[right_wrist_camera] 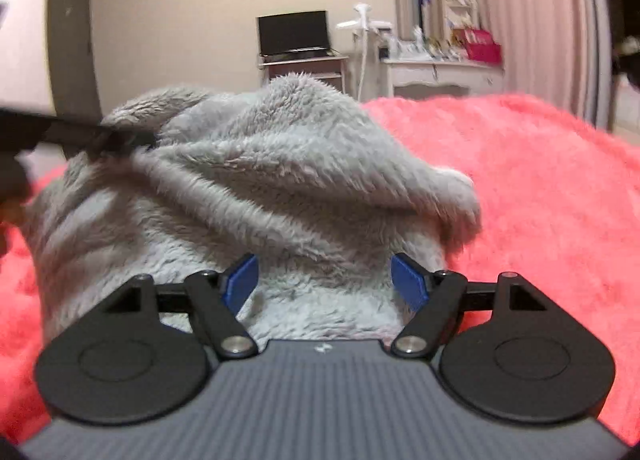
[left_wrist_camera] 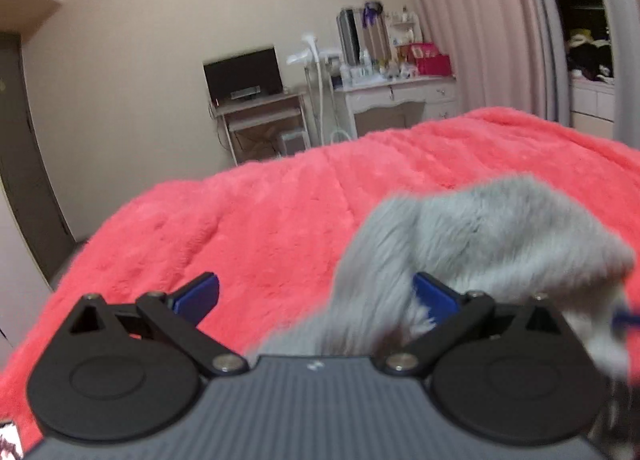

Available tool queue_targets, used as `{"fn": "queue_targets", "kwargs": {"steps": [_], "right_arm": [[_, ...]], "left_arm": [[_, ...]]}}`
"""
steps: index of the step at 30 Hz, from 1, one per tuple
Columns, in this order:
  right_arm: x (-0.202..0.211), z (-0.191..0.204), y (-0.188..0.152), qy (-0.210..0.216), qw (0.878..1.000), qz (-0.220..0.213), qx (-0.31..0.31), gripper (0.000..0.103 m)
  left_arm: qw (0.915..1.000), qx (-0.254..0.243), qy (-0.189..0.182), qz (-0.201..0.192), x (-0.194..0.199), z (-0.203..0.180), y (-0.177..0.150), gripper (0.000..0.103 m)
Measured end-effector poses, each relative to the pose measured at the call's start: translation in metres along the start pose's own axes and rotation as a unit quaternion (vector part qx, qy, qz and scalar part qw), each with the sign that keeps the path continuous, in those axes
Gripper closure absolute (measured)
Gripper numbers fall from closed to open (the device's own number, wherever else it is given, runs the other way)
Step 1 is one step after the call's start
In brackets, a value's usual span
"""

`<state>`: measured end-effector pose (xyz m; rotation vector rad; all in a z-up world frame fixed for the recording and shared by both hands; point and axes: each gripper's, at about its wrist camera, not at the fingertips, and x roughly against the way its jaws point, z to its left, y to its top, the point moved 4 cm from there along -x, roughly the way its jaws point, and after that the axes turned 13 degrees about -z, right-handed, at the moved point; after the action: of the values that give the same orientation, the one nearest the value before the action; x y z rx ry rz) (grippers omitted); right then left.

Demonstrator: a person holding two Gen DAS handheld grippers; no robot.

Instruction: Fold clothes

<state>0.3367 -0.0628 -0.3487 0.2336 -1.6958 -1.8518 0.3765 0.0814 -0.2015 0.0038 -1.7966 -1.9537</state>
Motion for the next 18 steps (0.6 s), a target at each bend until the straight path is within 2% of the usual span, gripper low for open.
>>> {"fn": "queue_targets", "kwargs": {"steps": [1, 2, 3, 6, 9, 12, 15, 18], "right_arm": [[-0.005, -0.002, -0.007, 0.003, 1.000, 0.014, -0.004, 0.027], [-0.010, -0.004, -0.014, 0.005, 1.000, 0.024, -0.003, 0.027], [-0.009, -0.004, -0.017, 0.006, 1.000, 0.025, -0.001, 0.027], [-0.003, -0.003, -0.018, 0.007, 1.000, 0.021, -0.005, 0.025], [0.002, -0.005, -0.019, 0.012, 1.000, 0.017, -0.012, 0.025], [0.014, -0.001, -0.011, 0.021, 1.000, 0.008, -0.002, 0.025], [0.021, 0.010, 0.007, 0.033, 0.998, -0.037, 0.035, 0.025], [0.034, 0.019, 0.023, 0.023, 0.991, -0.099, 0.092, 0.026]], "left_arm": [[0.9984, 0.044, -0.030, 0.018, -0.008, 0.001, 0.008, 0.001], [0.9911, 0.109, -0.070, 0.032, -0.015, 0.005, 0.020, 0.002], [0.9836, 0.150, -0.096, 0.030, -0.014, 0.008, 0.028, 0.002], [0.9666, 0.205, -0.149, -0.038, 0.010, 0.015, 0.057, 0.001], [0.9741, 0.159, -0.136, -0.084, 0.053, 0.024, 0.066, 0.000], [0.9858, 0.083, -0.088, -0.116, 0.102, 0.033, 0.038, 0.000], [0.9948, 0.011, -0.012, -0.101, 0.111, 0.036, -0.010, 0.000], [0.9973, 0.018, 0.030, -0.065, 0.098, 0.051, -0.040, 0.000]]}}
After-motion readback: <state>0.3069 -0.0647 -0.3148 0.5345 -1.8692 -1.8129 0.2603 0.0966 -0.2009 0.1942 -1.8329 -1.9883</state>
